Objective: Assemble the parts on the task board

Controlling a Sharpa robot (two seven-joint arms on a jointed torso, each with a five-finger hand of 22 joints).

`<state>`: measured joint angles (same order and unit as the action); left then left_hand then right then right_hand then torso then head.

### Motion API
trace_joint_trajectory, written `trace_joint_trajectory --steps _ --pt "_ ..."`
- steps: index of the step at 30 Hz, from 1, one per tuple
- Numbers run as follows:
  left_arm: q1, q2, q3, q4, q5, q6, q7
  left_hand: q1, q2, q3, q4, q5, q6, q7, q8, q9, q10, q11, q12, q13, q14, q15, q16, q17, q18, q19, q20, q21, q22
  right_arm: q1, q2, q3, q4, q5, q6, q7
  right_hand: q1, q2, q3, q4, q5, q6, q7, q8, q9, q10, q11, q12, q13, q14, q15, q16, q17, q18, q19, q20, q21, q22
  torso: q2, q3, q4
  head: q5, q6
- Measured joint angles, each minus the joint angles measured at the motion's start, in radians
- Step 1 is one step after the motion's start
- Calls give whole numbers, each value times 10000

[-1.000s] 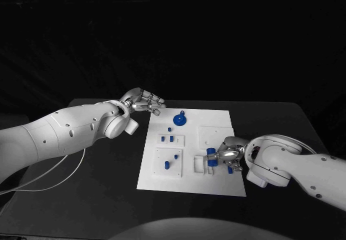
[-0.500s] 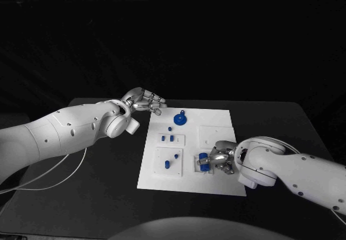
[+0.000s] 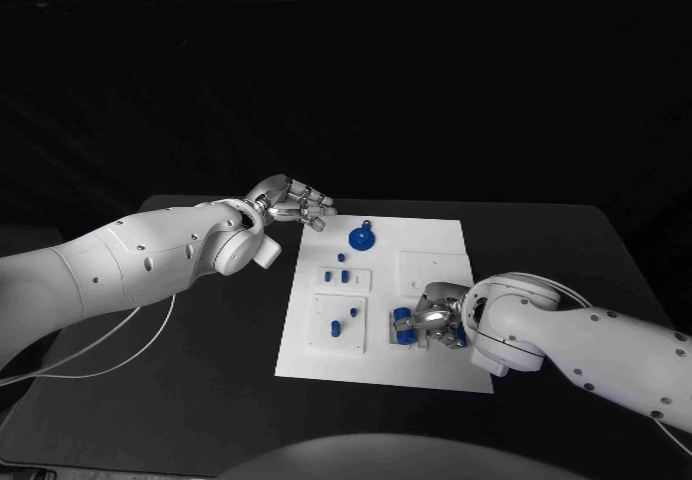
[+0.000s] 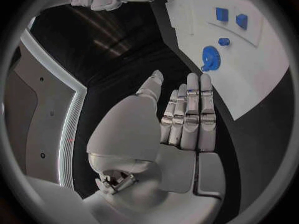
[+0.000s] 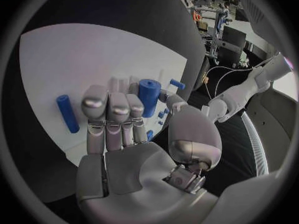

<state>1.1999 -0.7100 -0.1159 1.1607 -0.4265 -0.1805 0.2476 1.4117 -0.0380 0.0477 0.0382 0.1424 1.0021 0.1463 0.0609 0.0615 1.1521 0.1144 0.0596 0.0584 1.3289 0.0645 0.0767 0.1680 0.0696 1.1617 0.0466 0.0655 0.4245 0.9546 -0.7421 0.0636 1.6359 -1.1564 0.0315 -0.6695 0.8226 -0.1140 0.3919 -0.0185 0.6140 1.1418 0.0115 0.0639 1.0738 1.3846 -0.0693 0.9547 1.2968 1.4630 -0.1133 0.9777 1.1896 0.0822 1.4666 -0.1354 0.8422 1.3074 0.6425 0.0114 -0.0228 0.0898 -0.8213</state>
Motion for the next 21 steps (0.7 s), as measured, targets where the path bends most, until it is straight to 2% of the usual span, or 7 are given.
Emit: trace_joint_trajectory --steps 4,7,12,13,15,17,21 --pt "0 -5 -2 0 0 2 -4 0 0 0 0 0 0 0 0 0 0 0 0 0 0 0 0 -1 1 0 0 0 0 2 31 0 -25 -61 26 -6 0 0 -26 -25 -257 1 -1 30 -16 0 1 0 -2 0 1 0 -6 1 0 0 -24 0 0 -3 -3 6 0" --pt "0 -5 -2 0 0 3 -7 0 0 -13 25 0 -22 22 0 0 0 0 0 0 0 0 0 -1 0 0 0 0 -20 5 58 0 -56 -96 49 -6 53 53 -53 -52 -996 14 -14 73 -65 0 2 0 -20 2 2 0 -16 1 0 0 -58 0 -1 -6 -7 7 -4" --pt "0 -5 -3 -1 0 7 -10 0 0 -12 69 0 -36 36 0 0 0 0 0 0 0 0 0 -1 0 0 0 0 -56 17 102 6 -125 -141 66 -4 326 27 -81 -75 -4034 18 -18 47 -136 35 37 0 -34 15 15 -40 -36 2 0 0 -60 0 -2 -7 -6 12 -10" --pt "0 -6 -3 -1 0 8 -11 0 0 -12 68 0 -36 35 0 0 0 0 0 0 0 0 0 -1 0 0 0 0 -56 19 109 6 -138 -152 66 -3 547 -149 -113 358 -4857 24 -24 45 -160 36 37 -38 -49 15 15 -40 -37 9 0 0 -60 0 -2 -7 -4 12 -11" --pt "0 -8 -5 -1 0 10 -13 0 0 -12 68 0 -36 35 0 0 0 0 0 0 0 0 0 -2 0 0 0 0 -55 19 121 4 -156 -180 70 -3 1032 -483 -281 1267 -5455 36 -36 44 -177 37 36 -38 -61 15 15 -40 -37 15 0 1 -60 0 -2 -7 -1 12 -12" --pt "0 -11 -5 -1 0 12 -14 0 0 -12 68 0 -35 35 0 0 0 0 0 0 0 0 0 -2 0 0 0 0 -55 18 132 1 -170 -205 70 -3 1323 -696 -710 1964 -5618 51 -51 43 -208 40 33 -38 -61 15 15 -40 -32 16 0 1 -60 0 -2 -7 -1 12 -13" --pt "0 -15 -5 -1 0 20 -22 0 0 -13 68 0 -36 35 0 0 0 0 0 0 0 0 0 -2 0 0 0 0 -91 18 149 -3 -176 -246 64 0 1421 -850 -1082 2537 -5636 47 -47 42 -238 41 32 -121 -62 15 16 -106 -11 16 0 1 -60 0 -2 -7 0 12 -22"
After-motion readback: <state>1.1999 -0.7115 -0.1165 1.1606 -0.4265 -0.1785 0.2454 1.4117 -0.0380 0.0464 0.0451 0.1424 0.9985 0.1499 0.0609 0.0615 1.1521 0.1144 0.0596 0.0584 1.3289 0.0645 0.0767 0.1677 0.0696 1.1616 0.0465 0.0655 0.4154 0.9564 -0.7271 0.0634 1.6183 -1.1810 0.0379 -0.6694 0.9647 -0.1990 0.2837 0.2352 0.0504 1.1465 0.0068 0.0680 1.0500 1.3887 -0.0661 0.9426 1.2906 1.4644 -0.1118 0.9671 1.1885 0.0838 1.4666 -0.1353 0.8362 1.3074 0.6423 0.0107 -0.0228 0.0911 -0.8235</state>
